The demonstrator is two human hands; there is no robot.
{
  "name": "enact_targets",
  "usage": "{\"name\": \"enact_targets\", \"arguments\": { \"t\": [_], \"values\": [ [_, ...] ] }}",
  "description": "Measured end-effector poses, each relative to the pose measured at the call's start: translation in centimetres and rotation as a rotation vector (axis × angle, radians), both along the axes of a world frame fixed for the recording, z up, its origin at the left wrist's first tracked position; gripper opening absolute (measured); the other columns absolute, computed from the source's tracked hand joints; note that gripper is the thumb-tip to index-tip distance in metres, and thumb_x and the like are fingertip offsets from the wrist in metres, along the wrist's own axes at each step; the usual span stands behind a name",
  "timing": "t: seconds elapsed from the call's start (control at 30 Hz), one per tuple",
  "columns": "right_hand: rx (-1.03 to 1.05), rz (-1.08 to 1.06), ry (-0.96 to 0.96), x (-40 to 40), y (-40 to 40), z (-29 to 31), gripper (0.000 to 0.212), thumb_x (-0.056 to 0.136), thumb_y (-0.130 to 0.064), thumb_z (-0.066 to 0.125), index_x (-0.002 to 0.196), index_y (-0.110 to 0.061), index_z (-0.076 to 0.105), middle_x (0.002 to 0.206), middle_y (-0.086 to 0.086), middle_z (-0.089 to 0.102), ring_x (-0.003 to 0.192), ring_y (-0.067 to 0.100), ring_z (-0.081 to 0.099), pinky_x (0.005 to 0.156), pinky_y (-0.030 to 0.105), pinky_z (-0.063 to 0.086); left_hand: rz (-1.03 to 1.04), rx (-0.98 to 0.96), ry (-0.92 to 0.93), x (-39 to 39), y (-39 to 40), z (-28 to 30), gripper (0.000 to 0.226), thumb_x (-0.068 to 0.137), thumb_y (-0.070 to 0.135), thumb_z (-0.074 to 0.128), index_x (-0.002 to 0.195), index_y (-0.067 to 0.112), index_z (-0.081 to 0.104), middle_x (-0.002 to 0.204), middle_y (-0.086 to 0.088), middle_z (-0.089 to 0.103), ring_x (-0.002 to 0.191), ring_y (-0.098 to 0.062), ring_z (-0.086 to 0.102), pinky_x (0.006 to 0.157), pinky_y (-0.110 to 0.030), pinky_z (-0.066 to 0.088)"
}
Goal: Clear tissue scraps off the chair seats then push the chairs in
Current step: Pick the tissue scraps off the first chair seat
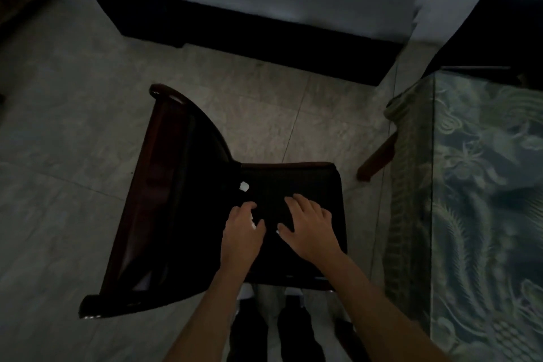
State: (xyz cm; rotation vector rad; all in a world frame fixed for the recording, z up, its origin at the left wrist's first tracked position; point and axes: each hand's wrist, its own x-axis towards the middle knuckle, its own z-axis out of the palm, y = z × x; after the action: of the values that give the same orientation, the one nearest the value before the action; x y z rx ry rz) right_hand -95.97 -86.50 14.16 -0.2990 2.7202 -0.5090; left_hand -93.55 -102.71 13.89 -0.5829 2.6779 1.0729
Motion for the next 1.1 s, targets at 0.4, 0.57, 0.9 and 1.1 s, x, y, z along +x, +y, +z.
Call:
{"name": "enact_targets", "arguments": {
  "t": [0.4, 0.57, 0.9, 1.1],
  "values": [
    [-0.03, -0.129, -0.186, 0.9, -0.6, -13.4, 0.063, 0.09, -0.047, 0.058, 0.145, -0.023, 0.039, 0.154, 0.007, 0.033, 0.137, 0.032, 0.035, 0.106, 0.056, 0.038, 0.254, 0.26, -0.128, 0.7, -1.6, -14.1, 0.03, 0.089, 0.023, 0.07, 0.117, 0.024, 0.06, 0.11, 0.0, 0.06, 0.092, -0.012, 0.061, 0.07, -0.03, 0.06],
    [-0.004, -0.162, -0.219, 1.4, 0.2, -19.6, 0.058, 0.094, -0.032, 0.058, 0.147, -0.018, 0.037, 0.153, 0.01, 0.035, 0.133, 0.035, 0.039, 0.104, 0.056, 0.039, 0.429, 0.476, -0.157, 0.7, -1.5, -20.3, 0.024, 0.089, 0.017, 0.07, 0.108, 0.028, 0.059, 0.111, -0.005, 0.06, 0.092, -0.013, 0.064, 0.051, -0.016, 0.053],
    [-0.137, -0.192, -0.205, 0.8, -0.5, -27.5, 0.054, 0.097, -0.018, 0.056, 0.148, -0.017, 0.037, 0.147, 0.014, 0.033, 0.113, 0.029, 0.055, 0.091, 0.042, 0.052, 0.964, 1.041, -0.121, 0.5, -0.6, -27.4, 0.002, 0.091, 0.003, 0.065, 0.093, 0.004, 0.066, 0.089, -0.011, 0.066, 0.07, -0.015, 0.071, 0.065, -0.027, 0.058],
    [-0.082, -0.14, -0.162, 0.9, -0.9, -28.9, 0.018, 0.096, -0.019, 0.054, 0.113, -0.014, 0.058, 0.111, 0.004, 0.04, 0.079, 0.017, 0.056, 0.06, 0.028, 0.049, 1.189, 1.481, -0.126, 0.2, -0.8, -27.4, 0.01, 0.095, 0.006, 0.059, 0.102, -0.001, 0.062, 0.113, -0.019, 0.058, 0.102, -0.03, 0.062, 0.078, -0.037, 0.06]
  ]
}}
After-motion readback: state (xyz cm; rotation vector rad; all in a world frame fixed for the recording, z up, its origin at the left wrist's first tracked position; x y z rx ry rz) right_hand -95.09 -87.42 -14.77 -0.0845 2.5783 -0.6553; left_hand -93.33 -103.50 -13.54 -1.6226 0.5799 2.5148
